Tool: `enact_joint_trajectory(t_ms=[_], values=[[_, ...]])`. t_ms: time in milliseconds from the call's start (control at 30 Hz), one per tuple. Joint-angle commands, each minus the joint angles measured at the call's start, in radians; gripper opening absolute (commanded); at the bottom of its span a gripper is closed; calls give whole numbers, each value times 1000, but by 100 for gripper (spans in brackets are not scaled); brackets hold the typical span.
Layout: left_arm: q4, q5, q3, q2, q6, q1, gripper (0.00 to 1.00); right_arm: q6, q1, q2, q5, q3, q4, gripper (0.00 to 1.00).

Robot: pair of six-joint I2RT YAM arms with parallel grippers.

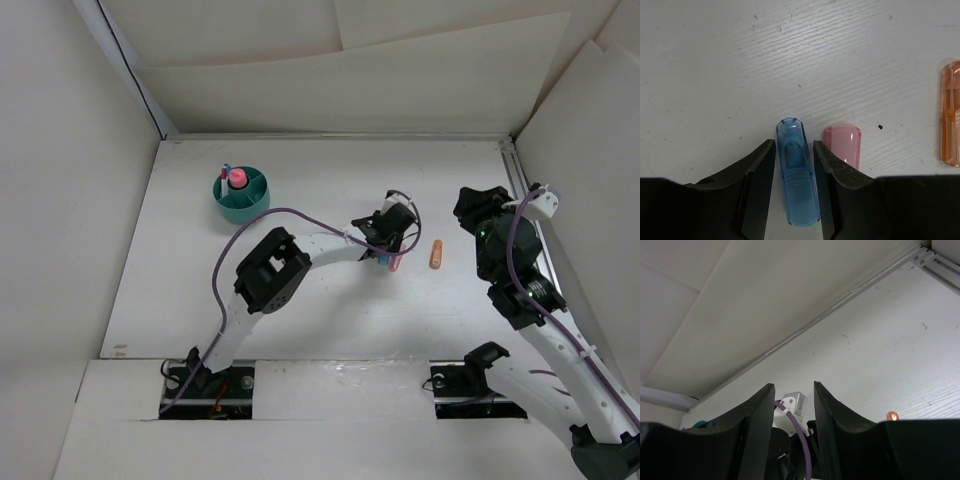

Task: Sort the stationery into containers
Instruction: Pick up the pen from the center of the board.

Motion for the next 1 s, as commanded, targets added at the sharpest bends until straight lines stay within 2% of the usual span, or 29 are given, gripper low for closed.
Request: enact_joint_trajectory(t_ms=[0, 133, 267, 300, 433, 567, 767, 967], values=[[-11, 2, 46, 6, 15, 0, 33, -2, -7, -6, -9, 6, 49, 43], [-20, -7, 46, 15, 15, 0, 33, -2, -7, -6, -9, 6, 49, 43], [-30, -27, 65, 27, 15, 0, 19, -2, -7, -6, -9, 6, 49, 43], [-41, -38, 65, 36, 15, 0, 12, -2, -7, -6, -9, 6, 49, 43], [-27, -38, 43, 7, -15, 9, 0, -2, -7, -6, -19, 6, 49, 43], [15, -72, -15, -89, -28, 18, 0, -2, -7, -6, -19, 6, 49, 43], [49, -150, -137, -339, -60, 84, 0, -2, -7, -6, -28, 6, 49, 43], [69, -205, -302, -582, -135, 285, 0, -2, -7, -6, -28, 6, 49, 43]])
